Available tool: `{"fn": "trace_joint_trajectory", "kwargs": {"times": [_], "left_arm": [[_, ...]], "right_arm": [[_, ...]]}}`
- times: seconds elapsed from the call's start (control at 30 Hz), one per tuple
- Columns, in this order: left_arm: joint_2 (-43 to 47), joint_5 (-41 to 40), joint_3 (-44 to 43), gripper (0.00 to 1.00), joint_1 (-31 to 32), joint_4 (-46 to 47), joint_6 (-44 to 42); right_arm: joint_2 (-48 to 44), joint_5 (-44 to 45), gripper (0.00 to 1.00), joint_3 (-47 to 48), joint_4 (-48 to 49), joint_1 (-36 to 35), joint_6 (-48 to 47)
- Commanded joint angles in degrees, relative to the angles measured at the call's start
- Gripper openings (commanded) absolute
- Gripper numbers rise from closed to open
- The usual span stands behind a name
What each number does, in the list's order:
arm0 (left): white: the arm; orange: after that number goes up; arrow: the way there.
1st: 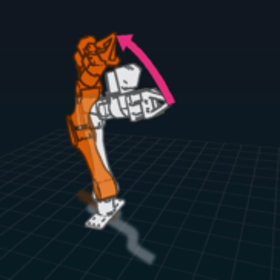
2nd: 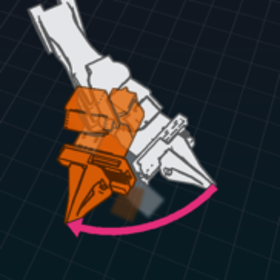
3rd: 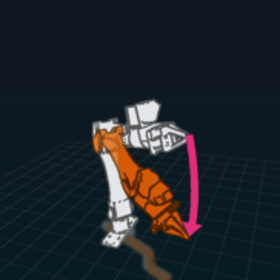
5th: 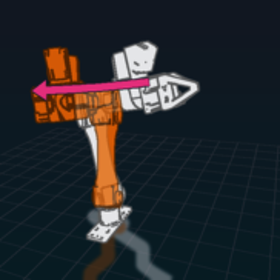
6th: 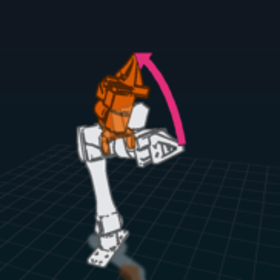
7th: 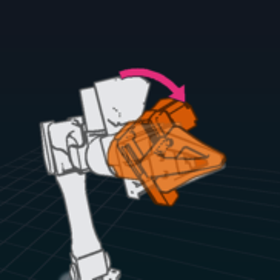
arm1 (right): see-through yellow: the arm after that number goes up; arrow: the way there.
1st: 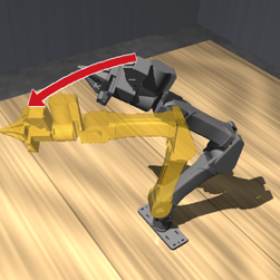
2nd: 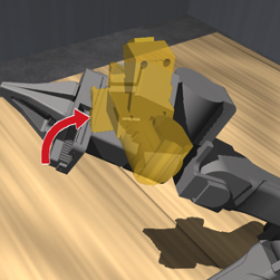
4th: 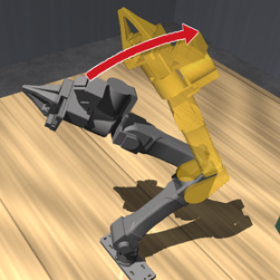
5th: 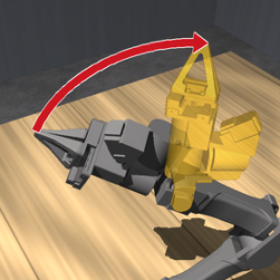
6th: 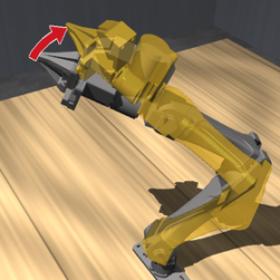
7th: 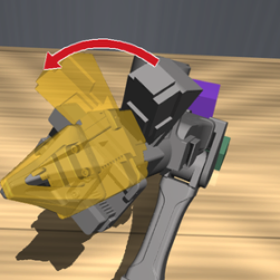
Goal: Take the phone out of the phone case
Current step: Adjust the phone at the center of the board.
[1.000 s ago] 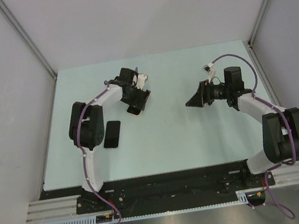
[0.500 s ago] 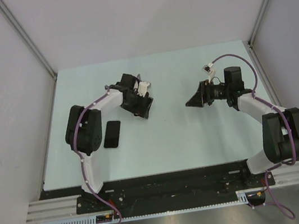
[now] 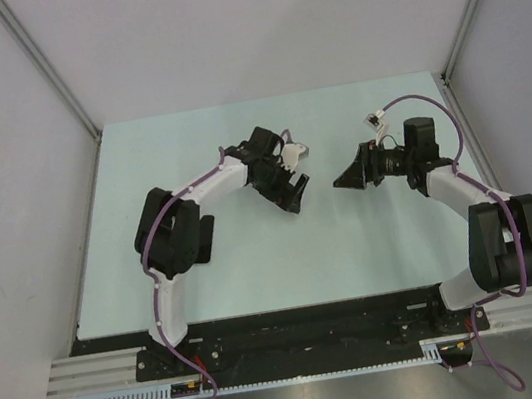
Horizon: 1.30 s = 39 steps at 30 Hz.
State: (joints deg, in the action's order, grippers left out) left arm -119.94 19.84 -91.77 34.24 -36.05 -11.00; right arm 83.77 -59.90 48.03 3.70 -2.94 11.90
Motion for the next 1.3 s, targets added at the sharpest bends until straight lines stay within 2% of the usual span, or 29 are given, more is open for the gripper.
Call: {"fn": "trace_joint_trajectory", "kwargs": {"times": [0.0, 0.2, 0.33, 0.37, 0.63, 0.7, 0.87, 0.97, 1.03, 1.17, 1.23, 1.27], "left_arm": [[2.0, 4.4, -4.7, 1.0, -0.2, 0.1, -1.1], [9.0, 4.1, -3.2, 1.0, -1.1, 2.0, -7.3], [11.3, 1.7, -3.4, 1.0, -2.9, 3.1, -20.5], [11.5, 1.6, -3.4, 1.0, -3.3, 3.1, -23.4], [7.9, -7.5, -1.3, 1.0, -4.5, 3.2, -49.9], [6.8, -9.5, -1.5, 1.0, -4.5, 3.3, -53.1], [2.4, -12.6, -6.0, 1.0, -4.7, 3.5, -52.4], [-0.7, -17.6, -9.8, 1.0, -5.2, 6.0, -46.8], [-1.1, -18.1, -10.1, 1.0, -5.8, 10.1, -41.9], [0.3, -18.2, -5.4, 1.0, -6.0, 21.3, -35.9], [-0.5, -19.7, -5.0, 1.0, -5.9, 24.0, -32.9], [-1.5, -24.2, -6.5, 1.0, -5.6, 24.6, -32.2]], "right_arm": [[-1.7, -3.1, 0.74, 1.2, 1.8, 0.6, 0.7], [-1.2, -6.6, 0.82, 1.2, 3.2, 1.7, 1.1], [-1.1, -6.5, 0.94, 1.2, 3.5, 1.7, 1.2], [-1.1, -6.5, 1.0, 1.2, 3.4, 1.8, 1.0], [-1.1, -5.8, 1.0, 1.2, 3.2, 2.0, 0.9], [-0.8, -5.6, 1.0, 1.2, 3.1, 2.0, 1.0], [-1.1, -5.4, 1.0, 1.2, 2.9, 2.1, 0.6], [-1.3, -5.2, 1.0, 1.2, 2.5, 1.9, 0.3], [-1.4, -5.3, 1.0, 1.2, 2.5, 2.0, 0.3], [-1.7, -5.2, 1.0, 1.2, 2.4, 2.0, 0.1], [-1.8, -5.0, 1.0, 1.2, 2.2, 2.0, -0.1], [-1.9, -5.0, 1.0, 1.2, 2.1, 2.0, -0.2]]}}
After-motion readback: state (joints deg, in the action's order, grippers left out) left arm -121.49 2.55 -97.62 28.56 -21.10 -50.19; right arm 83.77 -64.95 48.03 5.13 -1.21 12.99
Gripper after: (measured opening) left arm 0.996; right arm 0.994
